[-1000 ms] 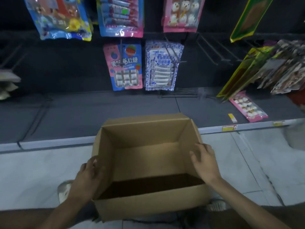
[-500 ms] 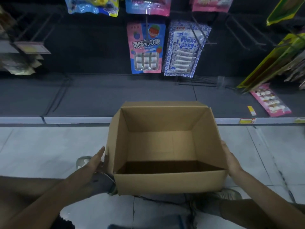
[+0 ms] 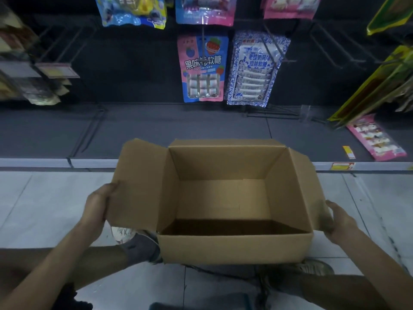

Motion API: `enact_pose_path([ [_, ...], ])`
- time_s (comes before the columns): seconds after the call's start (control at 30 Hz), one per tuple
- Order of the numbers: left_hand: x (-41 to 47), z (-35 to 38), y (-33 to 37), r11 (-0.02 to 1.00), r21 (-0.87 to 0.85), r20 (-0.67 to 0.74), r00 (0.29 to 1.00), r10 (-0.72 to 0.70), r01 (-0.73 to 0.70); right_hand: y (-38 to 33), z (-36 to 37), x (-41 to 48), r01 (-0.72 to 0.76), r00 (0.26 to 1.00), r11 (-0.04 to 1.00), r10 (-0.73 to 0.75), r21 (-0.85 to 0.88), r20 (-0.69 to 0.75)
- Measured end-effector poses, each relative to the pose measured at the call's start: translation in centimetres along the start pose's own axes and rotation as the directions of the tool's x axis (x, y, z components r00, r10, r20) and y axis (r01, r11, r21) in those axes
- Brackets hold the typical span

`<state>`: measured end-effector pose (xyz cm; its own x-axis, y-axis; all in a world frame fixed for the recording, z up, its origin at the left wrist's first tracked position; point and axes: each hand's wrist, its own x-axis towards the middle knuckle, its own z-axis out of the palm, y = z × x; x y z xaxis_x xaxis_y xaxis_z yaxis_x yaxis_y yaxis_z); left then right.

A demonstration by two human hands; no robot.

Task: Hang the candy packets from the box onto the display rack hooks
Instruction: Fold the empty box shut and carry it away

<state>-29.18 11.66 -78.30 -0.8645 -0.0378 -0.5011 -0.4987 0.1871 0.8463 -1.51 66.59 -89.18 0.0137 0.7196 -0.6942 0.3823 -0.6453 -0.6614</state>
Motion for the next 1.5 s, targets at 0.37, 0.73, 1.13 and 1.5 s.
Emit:
enact_pose_path([
  [0.37,-2.1,7.2,1.6,0.966,-0.011,0.338,0.908,0.248,-0.26,-2.7,-0.7,-6.8,0.424,0.874,0.904,-0.425,-0.056,-0.235],
  [0.73,-0.6,11.1,-2.0,0.748,0.382,0.503,0.801,0.324,-0.542,-2.9,0.4,-15.4,0.798,0.597,0.575,-0.795,-0.179,0.11],
  [1.13,0.8,12.9,-6.5,0.044,0.653,0.579,0.537,0.614,-0.756,5.7,5.2,-13.0,0.765,0.139,-0.434,-0.611,-0.476,0.78],
  [1.5,8.0,17.8,-0.1,0.371,0.817,0.214,0.83,0.515,-0.441,7.2,4.8,-10.2,0.765,0.149,-0.448,-0.575,-0.462,0.804],
])
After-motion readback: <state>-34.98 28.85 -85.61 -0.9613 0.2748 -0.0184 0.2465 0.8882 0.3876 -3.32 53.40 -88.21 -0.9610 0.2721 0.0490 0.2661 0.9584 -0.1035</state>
